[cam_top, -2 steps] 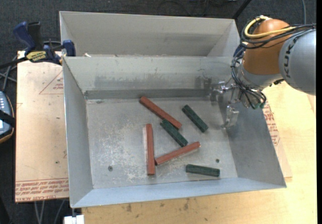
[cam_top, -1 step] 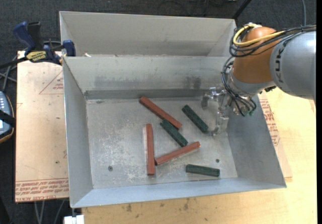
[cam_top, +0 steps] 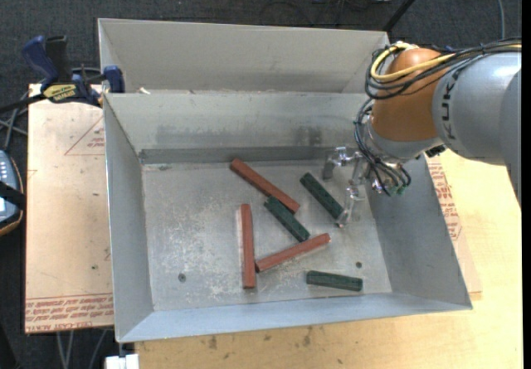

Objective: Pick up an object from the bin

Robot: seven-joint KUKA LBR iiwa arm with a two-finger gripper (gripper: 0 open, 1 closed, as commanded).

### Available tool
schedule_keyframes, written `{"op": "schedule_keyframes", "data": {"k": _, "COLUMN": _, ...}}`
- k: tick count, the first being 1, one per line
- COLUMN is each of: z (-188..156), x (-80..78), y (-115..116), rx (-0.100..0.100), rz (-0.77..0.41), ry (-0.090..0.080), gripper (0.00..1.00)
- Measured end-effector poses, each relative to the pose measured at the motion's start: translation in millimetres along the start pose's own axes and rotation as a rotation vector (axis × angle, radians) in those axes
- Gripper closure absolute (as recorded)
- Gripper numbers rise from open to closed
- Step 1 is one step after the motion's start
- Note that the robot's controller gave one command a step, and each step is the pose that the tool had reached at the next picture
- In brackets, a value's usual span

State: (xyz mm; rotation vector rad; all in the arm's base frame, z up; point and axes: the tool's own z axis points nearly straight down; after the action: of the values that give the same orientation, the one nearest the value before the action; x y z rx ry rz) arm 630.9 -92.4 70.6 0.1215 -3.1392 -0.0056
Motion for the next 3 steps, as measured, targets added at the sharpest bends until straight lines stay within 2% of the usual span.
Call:
{"op": "schedule_keyframes", "data": {"k": 1, "z": 0.0, "x": 1.2, "y": -13.3, "rx": 0.003, "rz": 0.018, "ry": -0.003, "gripper": 1.0}}
{"op": "schedule_keyframes", "data": {"k": 2, "z": 0.0, "x": 1.2, "y": -13.3, "rx": 0.003, "rz": 0.017, "ry": -0.003, "gripper": 1.0}}
{"op": "schedule_keyframes", "data": {"k": 3, "z": -26.1, "x": -1.9, "y": -6.6, "rx": 0.002, "rz": -0.08, "ry": 0.006, "gripper": 1.0}}
